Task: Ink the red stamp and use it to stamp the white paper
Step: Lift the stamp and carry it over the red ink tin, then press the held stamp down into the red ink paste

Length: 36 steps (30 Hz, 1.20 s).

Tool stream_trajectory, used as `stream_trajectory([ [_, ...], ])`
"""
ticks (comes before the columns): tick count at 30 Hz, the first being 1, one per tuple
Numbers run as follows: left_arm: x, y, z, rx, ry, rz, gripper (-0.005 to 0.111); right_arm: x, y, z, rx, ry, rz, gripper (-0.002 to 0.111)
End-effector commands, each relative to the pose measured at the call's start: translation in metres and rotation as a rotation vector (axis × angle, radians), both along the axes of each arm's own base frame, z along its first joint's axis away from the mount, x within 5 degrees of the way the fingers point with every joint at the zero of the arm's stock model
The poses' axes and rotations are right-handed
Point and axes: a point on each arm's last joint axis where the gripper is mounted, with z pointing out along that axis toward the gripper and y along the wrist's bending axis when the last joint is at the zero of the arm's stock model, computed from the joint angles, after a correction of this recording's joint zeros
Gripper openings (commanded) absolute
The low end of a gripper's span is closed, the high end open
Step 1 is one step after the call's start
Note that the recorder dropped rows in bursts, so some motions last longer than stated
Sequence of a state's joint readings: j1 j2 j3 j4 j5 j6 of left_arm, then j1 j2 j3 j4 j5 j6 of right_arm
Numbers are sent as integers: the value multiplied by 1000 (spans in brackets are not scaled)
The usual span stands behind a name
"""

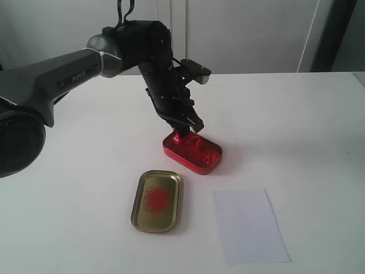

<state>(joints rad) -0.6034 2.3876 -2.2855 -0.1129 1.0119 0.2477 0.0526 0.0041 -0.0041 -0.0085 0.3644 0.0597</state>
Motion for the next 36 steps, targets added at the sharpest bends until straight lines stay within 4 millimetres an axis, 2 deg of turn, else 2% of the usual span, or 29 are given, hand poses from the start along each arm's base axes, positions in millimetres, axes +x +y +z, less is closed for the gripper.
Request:
stream_trajectory([
  [1, 1, -3, -12, 12, 17, -7, 0, 0, -1, 0, -7, -14, -7, 0],
  [14, 6, 1, -19, 66, -20, -8, 0, 0, -1, 0, -7, -14, -7, 0],
  [25, 9, -1, -65, 134, 55, -31, 0, 0, -1, 0, 14, -13, -13, 0],
  [36, 7, 3, -95, 210, 130, -43, 0, 0, -1, 0, 14, -13, -13, 0],
])
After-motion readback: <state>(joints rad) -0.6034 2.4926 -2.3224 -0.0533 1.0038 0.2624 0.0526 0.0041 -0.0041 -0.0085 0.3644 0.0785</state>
